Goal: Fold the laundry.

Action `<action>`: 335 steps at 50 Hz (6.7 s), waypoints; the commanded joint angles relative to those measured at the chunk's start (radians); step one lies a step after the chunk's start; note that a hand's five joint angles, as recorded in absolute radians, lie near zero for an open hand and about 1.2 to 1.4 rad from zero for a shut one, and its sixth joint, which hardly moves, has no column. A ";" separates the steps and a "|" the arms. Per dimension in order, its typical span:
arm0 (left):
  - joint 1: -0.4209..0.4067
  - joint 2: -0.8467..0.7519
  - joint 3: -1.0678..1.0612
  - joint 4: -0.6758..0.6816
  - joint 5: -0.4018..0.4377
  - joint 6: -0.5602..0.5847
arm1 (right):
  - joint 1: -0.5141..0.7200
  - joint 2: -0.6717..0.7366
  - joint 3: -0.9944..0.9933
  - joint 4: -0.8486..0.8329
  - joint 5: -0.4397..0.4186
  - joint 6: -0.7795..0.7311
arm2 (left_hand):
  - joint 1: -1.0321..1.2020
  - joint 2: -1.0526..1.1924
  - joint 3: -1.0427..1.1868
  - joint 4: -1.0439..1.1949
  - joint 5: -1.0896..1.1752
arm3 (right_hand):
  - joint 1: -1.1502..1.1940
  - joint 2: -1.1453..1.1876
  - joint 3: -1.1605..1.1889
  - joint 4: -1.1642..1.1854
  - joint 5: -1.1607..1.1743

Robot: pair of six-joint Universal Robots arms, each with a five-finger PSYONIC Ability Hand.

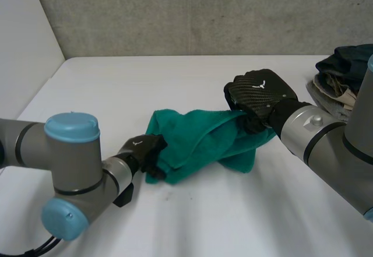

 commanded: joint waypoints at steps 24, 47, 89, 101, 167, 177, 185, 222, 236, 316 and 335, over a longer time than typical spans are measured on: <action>0.003 0.297 -0.085 -0.020 -0.100 0.106 | -0.232 -0.012 0.138 0.232 -0.068 -0.018 | 0.434 0.462 0.469 0.479 0.485 | -0.745 -0.806 -0.814 -0.824 -0.765; -0.052 0.368 -0.100 -0.018 -0.106 0.195 | -0.212 0.165 0.389 -0.233 -0.092 0.196 | 0.434 0.462 0.469 0.479 0.485 | 0.032 -0.029 -0.037 -0.048 0.011; -0.044 -0.011 0.428 -0.199 -0.158 0.709 | -0.188 0.235 -0.311 0.482 0.081 -0.488 | 0.434 0.462 0.469 0.479 0.485 | 0.276 0.215 0.207 0.196 0.255; -0.049 -0.074 0.903 0.224 -0.259 0.814 | -0.168 0.200 -0.378 -0.528 0.110 -0.253 | 0.434 0.462 0.469 0.479 0.485 | 0.276 0.215 0.207 0.196 0.255; 0.379 0.026 -0.075 0.194 0.396 0.625 | -0.269 0.177 0.190 -0.118 -0.011 -0.170 | -0.535 -0.507 -0.500 -0.490 -0.484 | 0.276 0.215 0.207 0.196 0.255; 0.372 -0.112 0.081 0.178 0.393 0.735 | -0.269 0.198 0.195 -0.119 -0.011 -0.170 | -0.417 -0.389 -0.382 -0.372 -0.366 | 0.276 0.215 0.207 0.196 0.255; 0.362 -0.169 0.144 0.180 0.393 0.737 | -0.269 0.214 0.195 -0.121 -0.011 -0.170 | -0.388 -0.360 -0.353 -0.343 -0.337 | 0.276 0.215 0.207 0.196 0.255; 0.240 -0.295 0.346 0.181 0.374 0.734 | -0.269 0.246 0.196 -0.132 -0.011 -0.173 | -0.241 -0.213 -0.206 -0.196 -0.190 | 0.276 0.215 0.207 0.196 0.255; 0.206 -0.320 0.400 0.178 0.318 0.731 | -0.269 0.254 0.195 -0.132 -0.011 -0.175 | 0.434 0.462 0.469 0.479 0.485 | 0.276 0.215 0.207 0.196 0.255; 0.075 0.144 -0.066 0.287 -0.192 0.620 | -0.258 0.350 -0.020 0.085 0.012 -0.138 | 0.434 0.462 0.469 0.479 0.485 | 0.016 -0.045 -0.053 -0.064 -0.005; 0.077 0.354 -0.223 0.292 -0.164 0.588 | -0.300 0.082 0.052 0.149 0.000 -0.152 | 0.434 0.462 0.469 0.479 0.485 | -0.707 -0.768 -0.776 -0.786 -0.727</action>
